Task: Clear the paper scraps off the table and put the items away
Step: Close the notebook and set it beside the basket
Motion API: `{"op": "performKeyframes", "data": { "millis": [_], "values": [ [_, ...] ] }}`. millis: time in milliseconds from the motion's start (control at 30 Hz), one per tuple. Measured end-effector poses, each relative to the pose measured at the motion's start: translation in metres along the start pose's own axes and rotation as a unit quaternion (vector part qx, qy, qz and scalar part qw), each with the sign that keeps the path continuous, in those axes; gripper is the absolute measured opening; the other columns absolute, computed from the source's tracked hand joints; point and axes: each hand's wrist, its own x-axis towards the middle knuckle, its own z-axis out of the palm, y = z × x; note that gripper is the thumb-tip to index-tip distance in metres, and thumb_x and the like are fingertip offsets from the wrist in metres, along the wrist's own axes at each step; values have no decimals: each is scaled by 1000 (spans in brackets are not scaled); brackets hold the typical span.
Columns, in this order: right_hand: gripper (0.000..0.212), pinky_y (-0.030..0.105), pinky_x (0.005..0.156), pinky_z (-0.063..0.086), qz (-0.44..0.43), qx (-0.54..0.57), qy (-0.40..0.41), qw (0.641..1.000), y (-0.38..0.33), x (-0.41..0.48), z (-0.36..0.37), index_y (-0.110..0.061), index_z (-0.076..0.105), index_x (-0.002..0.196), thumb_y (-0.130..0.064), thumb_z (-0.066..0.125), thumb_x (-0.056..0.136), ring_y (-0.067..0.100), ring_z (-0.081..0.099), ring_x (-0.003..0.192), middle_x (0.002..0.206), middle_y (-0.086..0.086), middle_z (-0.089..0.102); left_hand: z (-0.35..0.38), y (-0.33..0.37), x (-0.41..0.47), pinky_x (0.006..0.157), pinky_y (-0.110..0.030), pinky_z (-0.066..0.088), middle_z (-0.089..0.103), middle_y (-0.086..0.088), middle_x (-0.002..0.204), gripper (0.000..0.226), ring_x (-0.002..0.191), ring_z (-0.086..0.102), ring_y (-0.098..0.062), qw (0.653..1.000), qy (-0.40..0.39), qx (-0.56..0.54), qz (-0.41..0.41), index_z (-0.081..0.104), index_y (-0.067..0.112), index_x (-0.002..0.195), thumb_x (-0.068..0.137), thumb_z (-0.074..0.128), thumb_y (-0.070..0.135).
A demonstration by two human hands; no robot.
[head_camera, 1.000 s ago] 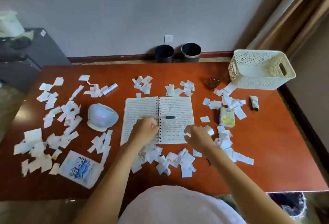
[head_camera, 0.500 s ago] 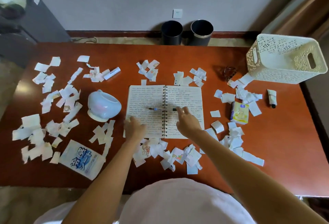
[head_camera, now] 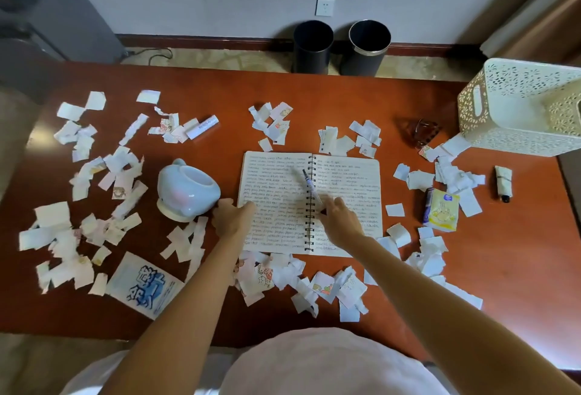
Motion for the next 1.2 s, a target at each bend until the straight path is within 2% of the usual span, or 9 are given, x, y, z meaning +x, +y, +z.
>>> {"op": "performKeyframes", "data": {
  "millis": [167, 267, 400, 467, 600, 733, 900, 1033, 1200],
  "values": [
    [38, 31, 78, 44, -11, 50, -25, 998, 3, 6, -7, -7, 41, 132, -24, 41, 98, 23, 49, 88, 123, 16, 47, 1, 14, -17, 61, -25, 51, 67, -15, 113, 22, 94, 65, -26, 996, -9, 14, 89, 62, -1, 104, 89, 53, 12],
    [24, 25, 64, 39, 15, 45, -33, 998, 2, 5, -4, -7, 52, 102, -24, 36, 100, 19, 44, 80, 113, 17, 50, 6, 30, -38, 60, -17, 50, 64, -12, 122, 28, 103, 64, -25, 983, -18, 44, 176, 60, 2, 115, 90, 51, 9],
    [31, 26, 58, 35, 28, 73, -12, 997, 1, -1, 3, -13, 38, 68, -21, 38, 98, 14, 36, 61, 73, 1, 37, 10, 45, -57, 43, -5, 45, 62, -10, 127, 28, 99, 67, -27, 957, -24, 98, 272, 61, 0, 115, 89, 50, 1],
    [37, 21, 52, 30, 17, 101, -12, 995, -2, -4, 4, -17, 33, 61, -20, 48, 94, 12, 33, 56, 65, -3, 31, 13, 49, -64, 49, -9, 49, 62, -13, 123, 22, 97, 67, -27, 944, -7, 134, 302, 62, -3, 107, 88, 52, 0],
    [9, 27, 66, 38, -20, 106, -44, 993, -8, -10, 3, -11, 49, 87, -17, 56, 88, 15, 44, 70, 80, 3, 52, 16, 56, -79, 64, -15, 46, 58, -13, 115, 14, 102, 61, -25, 923, 33, 198, 328, 59, -4, 99, 90, 52, 4],
    [35, 26, 71, 41, -29, 134, -53, 989, -6, -12, 1, -11, 50, 123, -16, 54, 89, 22, 56, 92, 114, 8, 60, 24, 65, -89, 62, -16, 45, 58, -12, 116, 19, 101, 60, -24, 915, 27, 219, 339, 57, -1, 104, 91, 53, 12],
    [29, 6, 55, 34, -28, 172, -38, 984, 16, -17, -18, -5, 55, 123, -10, 45, 96, 1, 40, 60, 70, -18, 40, 46, 77, -98, 89, -31, 50, 54, -9, 130, 46, 117, 54, -26, 907, -54, 229, 348, 47, 7, 131, 90, 56, 26],
    [27, 19, 77, 49, 32, 265, -8, 964, 43, -17, -33, -1, 62, 114, -16, 47, 97, 9, 56, 77, 92, 5, 62, 74, 84, -103, 84, -31, 51, 51, -11, 134, 62, 115, 57, -28, 851, -42, 345, 395, 26, 8, 142, 92, 51, 36],
    [28, 27, 88, 48, 126, 423, -15, 897, 69, -22, -39, 3, 60, 114, -10, 39, 100, 22, 60, 97, 103, 13, 62, 116, 87, -98, 77, -31, 53, 52, -17, 131, 66, 107, 62, -29, 818, -58, 419, 390, 18, 6, 145, 93, 48, 35]
  ]
}}
